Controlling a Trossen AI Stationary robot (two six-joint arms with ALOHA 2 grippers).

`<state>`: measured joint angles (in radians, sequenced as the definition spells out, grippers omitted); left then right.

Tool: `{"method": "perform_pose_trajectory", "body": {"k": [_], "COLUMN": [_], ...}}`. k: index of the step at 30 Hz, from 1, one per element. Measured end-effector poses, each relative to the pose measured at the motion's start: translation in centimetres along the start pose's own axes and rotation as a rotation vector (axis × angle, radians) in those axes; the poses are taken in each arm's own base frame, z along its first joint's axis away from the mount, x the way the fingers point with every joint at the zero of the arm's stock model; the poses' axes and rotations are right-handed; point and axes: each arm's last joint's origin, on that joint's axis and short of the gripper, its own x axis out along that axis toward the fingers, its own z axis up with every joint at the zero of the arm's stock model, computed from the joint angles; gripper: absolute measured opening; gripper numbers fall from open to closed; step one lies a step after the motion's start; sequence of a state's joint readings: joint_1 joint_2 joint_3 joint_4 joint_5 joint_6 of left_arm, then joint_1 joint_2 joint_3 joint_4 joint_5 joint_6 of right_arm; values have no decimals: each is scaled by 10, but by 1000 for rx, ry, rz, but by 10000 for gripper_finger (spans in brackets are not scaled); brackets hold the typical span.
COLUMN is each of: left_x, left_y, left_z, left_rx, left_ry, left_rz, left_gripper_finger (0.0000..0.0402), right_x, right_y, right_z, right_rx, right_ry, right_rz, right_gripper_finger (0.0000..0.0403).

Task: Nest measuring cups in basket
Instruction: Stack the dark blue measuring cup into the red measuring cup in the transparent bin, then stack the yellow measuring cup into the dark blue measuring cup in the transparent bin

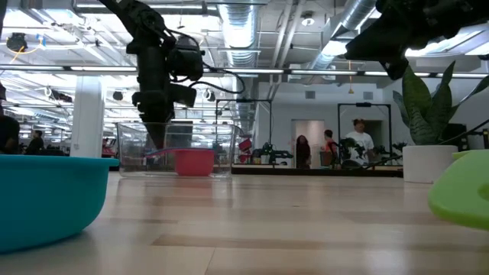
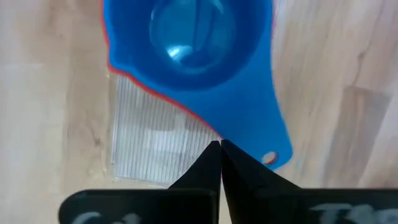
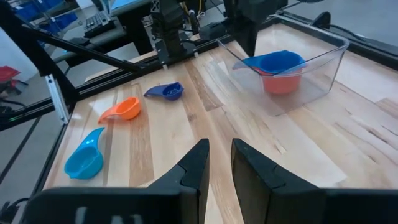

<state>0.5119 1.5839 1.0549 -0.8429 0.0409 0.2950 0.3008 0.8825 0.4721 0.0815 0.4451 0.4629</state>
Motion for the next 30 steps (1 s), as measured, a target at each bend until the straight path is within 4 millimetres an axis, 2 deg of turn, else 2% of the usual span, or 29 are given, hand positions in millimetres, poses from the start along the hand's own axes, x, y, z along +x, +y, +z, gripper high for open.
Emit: {"method": "perform_pose_trajectory", "body": {"k": [7, 11, 16, 19, 22, 25, 27, 30], "left_x": [-33, -65, -120, -142, -147, -141, -133, -123], "left_y": [-2, -10, -45, -77, -113, -142, -155, -163], "left_z": [19, 40, 61, 65, 63, 57, 52, 46], "left_rx": [3, -54, -18, 46, 155, 290, 348, 365], "left_ry": [-49, -158, -296, -317, -300, -276, -245, -200], "left_rz": [131, 61, -213, -307, -335, -288, -235, -215], "left_gripper_finger": [0, 0, 0, 0, 0, 0, 0, 0], "right_x": [0, 0, 0, 0, -1, -5, -12, -25], "right_y": [-1, -1, -1, 0, 4, 11, 17, 26], "right_z": [-2, -3, -3, -3, -3, 3, 7, 18], "right_rx": [-8, -7, -13, -11, 0, 22, 18, 39], "right_ry": [17, 27, 27, 52, 99, 215, 358, 589], "right_rz": [-6, -11, -10, 44, 152, 203, 166, 41], "right_gripper_finger": [91, 91, 91, 91, 91, 91, 91, 87]}}
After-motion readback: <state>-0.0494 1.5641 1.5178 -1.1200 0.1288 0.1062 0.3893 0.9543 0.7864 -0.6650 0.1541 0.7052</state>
